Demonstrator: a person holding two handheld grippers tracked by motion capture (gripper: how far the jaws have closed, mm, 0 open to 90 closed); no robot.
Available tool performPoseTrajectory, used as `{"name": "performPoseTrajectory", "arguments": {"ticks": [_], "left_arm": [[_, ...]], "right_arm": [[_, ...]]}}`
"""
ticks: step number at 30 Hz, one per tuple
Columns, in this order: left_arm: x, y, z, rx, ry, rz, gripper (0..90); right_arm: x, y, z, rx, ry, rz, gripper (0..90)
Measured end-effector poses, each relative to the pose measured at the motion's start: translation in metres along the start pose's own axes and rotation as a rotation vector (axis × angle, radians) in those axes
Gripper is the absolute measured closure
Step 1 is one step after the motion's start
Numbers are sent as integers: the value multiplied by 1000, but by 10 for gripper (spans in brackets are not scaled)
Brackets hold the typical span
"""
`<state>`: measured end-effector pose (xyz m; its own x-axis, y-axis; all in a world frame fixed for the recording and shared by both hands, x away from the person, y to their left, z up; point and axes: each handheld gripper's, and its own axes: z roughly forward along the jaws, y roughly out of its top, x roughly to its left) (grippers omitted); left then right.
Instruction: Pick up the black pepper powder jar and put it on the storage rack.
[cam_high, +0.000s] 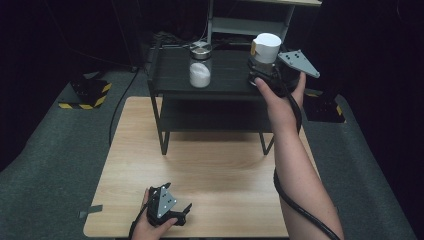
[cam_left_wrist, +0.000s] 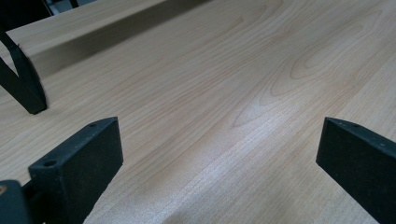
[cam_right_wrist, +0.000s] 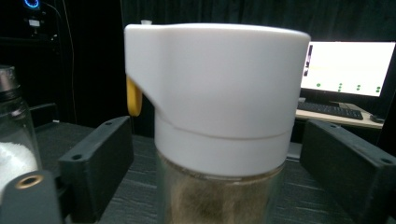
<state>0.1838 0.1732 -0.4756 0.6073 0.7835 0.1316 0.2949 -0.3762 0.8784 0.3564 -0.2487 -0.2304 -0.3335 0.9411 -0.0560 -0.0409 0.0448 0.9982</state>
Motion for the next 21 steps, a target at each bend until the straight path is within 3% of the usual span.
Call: {"name": "performPoseTrajectory", "arguments": {"ticks": [6, 21], "left_arm": [[-1, 0, 0, 2, 2, 5, 7], [0, -1, -1, -2, 0, -2, 7]], "right_arm": [[0, -3, -5, 7, 21, -15, 1], [-7, -18, -34, -42, 49, -24, 1]]}}
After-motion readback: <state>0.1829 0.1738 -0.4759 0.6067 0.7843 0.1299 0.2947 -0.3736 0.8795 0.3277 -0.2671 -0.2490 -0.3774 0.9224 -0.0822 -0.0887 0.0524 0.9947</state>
